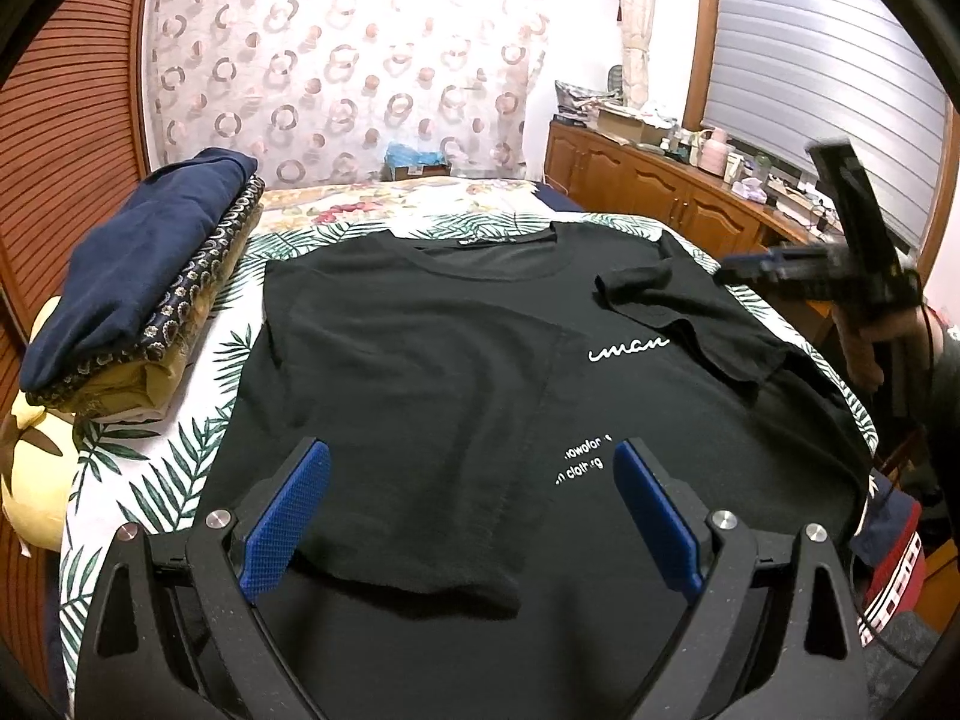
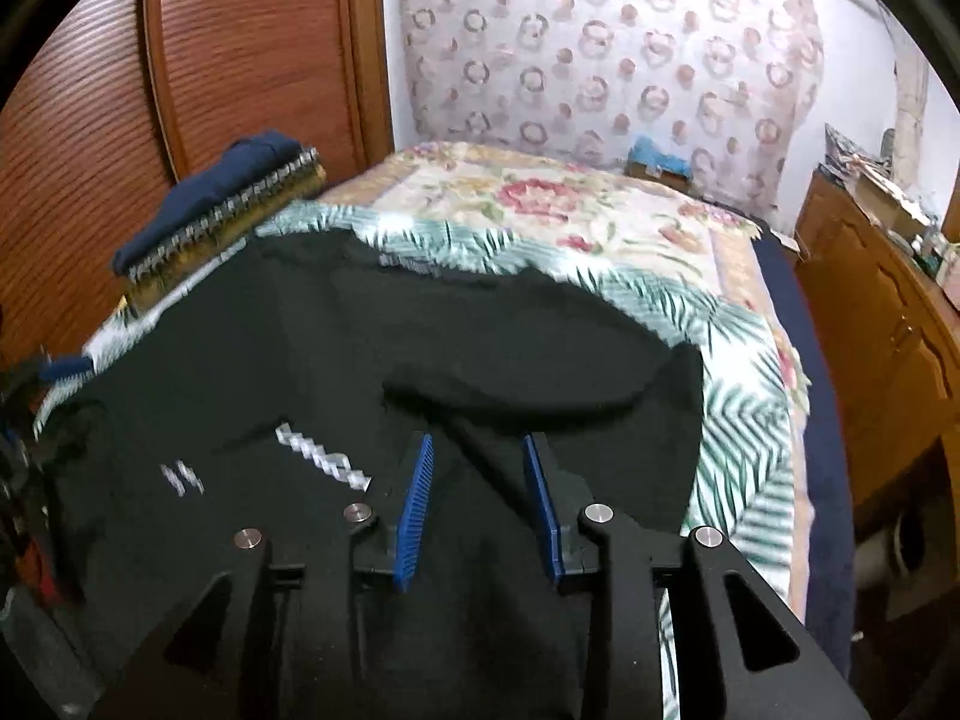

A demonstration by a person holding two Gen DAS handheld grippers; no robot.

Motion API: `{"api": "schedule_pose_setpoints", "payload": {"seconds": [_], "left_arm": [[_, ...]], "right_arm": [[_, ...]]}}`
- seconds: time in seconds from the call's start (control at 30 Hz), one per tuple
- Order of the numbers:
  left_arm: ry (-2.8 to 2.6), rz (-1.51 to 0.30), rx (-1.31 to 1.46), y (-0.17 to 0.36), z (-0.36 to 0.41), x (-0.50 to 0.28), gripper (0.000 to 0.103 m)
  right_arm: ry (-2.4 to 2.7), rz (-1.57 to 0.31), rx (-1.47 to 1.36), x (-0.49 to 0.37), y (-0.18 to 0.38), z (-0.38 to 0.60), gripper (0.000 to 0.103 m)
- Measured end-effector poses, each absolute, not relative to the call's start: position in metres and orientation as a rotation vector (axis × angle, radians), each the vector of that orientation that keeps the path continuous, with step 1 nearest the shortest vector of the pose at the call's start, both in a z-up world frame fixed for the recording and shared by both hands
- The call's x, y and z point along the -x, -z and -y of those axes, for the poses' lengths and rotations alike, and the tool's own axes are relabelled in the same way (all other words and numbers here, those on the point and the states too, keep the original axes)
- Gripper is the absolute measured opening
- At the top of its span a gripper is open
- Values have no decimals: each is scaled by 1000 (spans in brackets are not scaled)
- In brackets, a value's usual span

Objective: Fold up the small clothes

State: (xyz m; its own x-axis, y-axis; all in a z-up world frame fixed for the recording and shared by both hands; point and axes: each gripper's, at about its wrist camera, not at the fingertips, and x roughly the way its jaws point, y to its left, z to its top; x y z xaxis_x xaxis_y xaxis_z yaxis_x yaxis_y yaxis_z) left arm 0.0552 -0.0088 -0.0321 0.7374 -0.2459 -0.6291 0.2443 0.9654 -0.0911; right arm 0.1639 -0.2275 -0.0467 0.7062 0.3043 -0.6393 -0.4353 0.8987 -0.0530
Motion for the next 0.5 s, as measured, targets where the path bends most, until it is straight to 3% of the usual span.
{"api": "schedule_pose_setpoints", "payload": {"seconds": [0.5], "left_arm": [[211, -693, -38, 24, -15, -100, 96]], "right_arm": [[-288, -744, 172, -235, 70, 258, 32]]}}
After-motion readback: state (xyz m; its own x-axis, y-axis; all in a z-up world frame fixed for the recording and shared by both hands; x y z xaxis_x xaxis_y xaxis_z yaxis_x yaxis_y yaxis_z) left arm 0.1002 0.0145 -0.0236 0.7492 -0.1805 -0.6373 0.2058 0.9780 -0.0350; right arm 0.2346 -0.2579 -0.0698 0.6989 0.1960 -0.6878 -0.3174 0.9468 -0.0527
